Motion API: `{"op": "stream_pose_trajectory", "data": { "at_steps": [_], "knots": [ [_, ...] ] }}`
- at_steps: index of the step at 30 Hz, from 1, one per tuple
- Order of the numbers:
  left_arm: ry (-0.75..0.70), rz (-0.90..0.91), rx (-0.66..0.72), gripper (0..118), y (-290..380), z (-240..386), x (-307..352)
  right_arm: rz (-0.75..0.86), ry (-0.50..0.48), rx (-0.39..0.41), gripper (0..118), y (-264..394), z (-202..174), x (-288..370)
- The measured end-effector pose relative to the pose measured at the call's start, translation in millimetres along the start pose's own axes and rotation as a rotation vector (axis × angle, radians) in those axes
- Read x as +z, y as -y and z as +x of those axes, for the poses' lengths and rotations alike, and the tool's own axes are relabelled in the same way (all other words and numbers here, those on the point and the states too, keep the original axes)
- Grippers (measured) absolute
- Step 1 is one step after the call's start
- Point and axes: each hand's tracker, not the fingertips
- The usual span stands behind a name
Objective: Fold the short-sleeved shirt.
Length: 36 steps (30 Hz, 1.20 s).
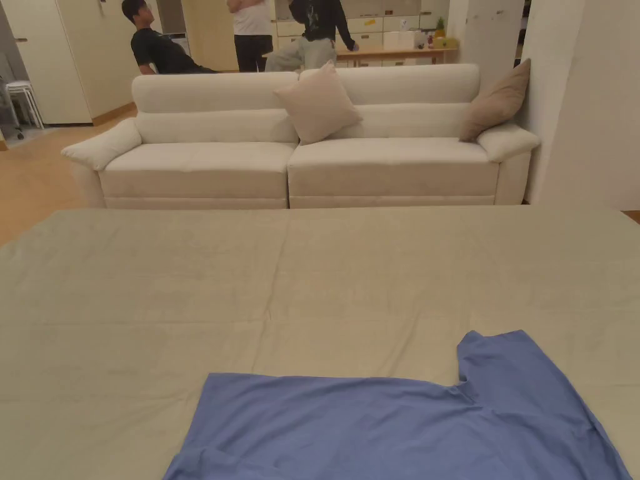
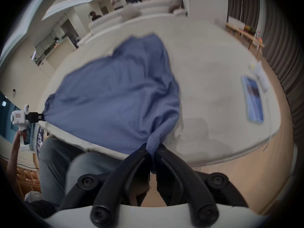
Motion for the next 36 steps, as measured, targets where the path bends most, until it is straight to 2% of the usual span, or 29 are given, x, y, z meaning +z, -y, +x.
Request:
{"op": "stream_pose_trajectory", "data": {
  "at_steps": [1, 2, 3, 4, 5, 6, 11, 13, 14, 15, 16, 17, 18, 19, 21, 23, 25, 27, 28, 30, 31, 32, 33, 35, 36],
  "knots": [
    [-0.015, -0.017, -0.006, 5, 4.6, -0.6, -8.8, -0.020, 0.022, 0.023, 7, 3.6, -0.7, -9.3],
    [-0.025, -0.014, -0.004, 12, 8.7, -4.0, -14.2, -0.006, 0.023, 0.024, 19, 5.9, -0.7, -15.1],
    [-0.034, -0.022, 0.003, 41, 11.9, -7.5, -18.0, 0.010, 0.027, 0.020, 50, 7.1, -0.5, -14.7],
    [-0.083, -0.034, 0.011, 64, 14.3, -9.8, -17.8, 0.022, 0.048, 0.012, 83, 2.4, 0.6, -6.6],
    [-0.071, -0.019, 0.003, 82, 17.1, -5.7, -11.6, 0.024, 0.071, -0.009, 107, -2.9, 1.2, 3.4],
    [-0.115, 0.017, 0.012, 94, 16.0, -3.8, 1.8, 0.062, 0.097, -0.024, 113, -7.4, 2.8, 19.6],
    [-0.078, 0.314, 0.006, 95, -13.5, 19.6, 91.7, 0.572, 0.071, -0.057, 111, -48.7, -11.8, 137.0],
    [-0.050, 0.354, 0.005, 96, -39.4, 31.9, 111.7, 0.721, 0.026, -0.063, 113, -66.7, -23.4, 165.5],
    [-0.035, 0.373, 0.035, 94, -51.1, 36.2, 118.5, 0.734, 0.005, -0.082, 113, -74.8, -28.4, 174.1],
    [0.008, 0.442, 0.038, 83, -60.6, 38.9, 124.2, 0.740, -0.034, -0.084, 105, -82.8, -34.0, 177.1],
    [0.074, 0.518, 0.027, 55, -72.0, 44.7, 126.4, 0.786, -0.052, -0.088, 87, -87.9, -38.5, 180.0],
    [0.092, 0.543, 0.047, 18, -86.3, 51.3, 123.1, 0.824, -0.040, -0.091, 54, -92.0, -42.7, 179.0],
    [0.015, 0.506, 0.061, 0, -105.0, 58.2, 116.9, 0.805, -0.032, -0.084, 7, -100.0, -45.9, 175.0],
    [-0.032, 0.507, 0.050, 0, -121.7, 63.1, 110.3, 0.799, -0.033, -0.083, 0, -106.6, -48.7, 173.8],
    [0.010, 0.476, 0.008, 0, -161.0, 68.8, 82.0, 0.788, -0.055, -0.061, 0, -119.8, -53.7, 167.6],
    [-0.007, 0.363, -0.030, 0, -199.6, 76.4, 48.1, 0.766, -0.015, -0.025, 0, -131.1, -59.9, 156.4],
    [-0.026, 0.299, -0.095, 0, -237.1, 72.3, 3.4, 0.759, -0.041, -0.027, 0, -139.0, -61.8, 147.7],
    [-0.005, 0.173, -0.088, 1, -270.4, 67.5, -37.7, 0.733, -0.057, -0.039, 0, -147.0, -63.1, 133.3],
    [0.004, 0.125, -0.057, 23, -281.5, 64.3, -53.8, 0.717, -0.054, -0.042, 0, -151.0, -63.2, 127.0],
    [-0.082, 0.041, -0.042, 117, -295.7, 60.0, -89.7, 0.696, -0.065, -0.064, 0, -154.6, -60.0, 111.9],
    [-0.127, -0.009, -0.062, 114, -298.4, 58.6, -103.8, 0.683, -0.069, -0.075, 0, -155.5, -58.2, 105.0],
    [-0.134, 0.064, -0.083, 113, -301.6, 60.9, -110.1, 0.660, -0.081, -0.075, 0, -157.2, -56.3, 99.0],
    [-0.189, 0.005, -0.064, 113, -296.6, 55.6, -119.3, 0.653, -0.080, -0.072, 0, -157.4, -55.6, 94.2],
    [-0.131, -0.051, -0.035, 109, -293.1, 52.9, -130.6, 0.609, -0.041, -0.065, 0, -156.4, -54.2, 82.4],
    [-0.081, -0.036, -0.021, 95, -289.3, 52.7, -134.7, 0.605, -0.039, -0.061, 0, -156.0, -53.0, 78.4]
  ]
}}
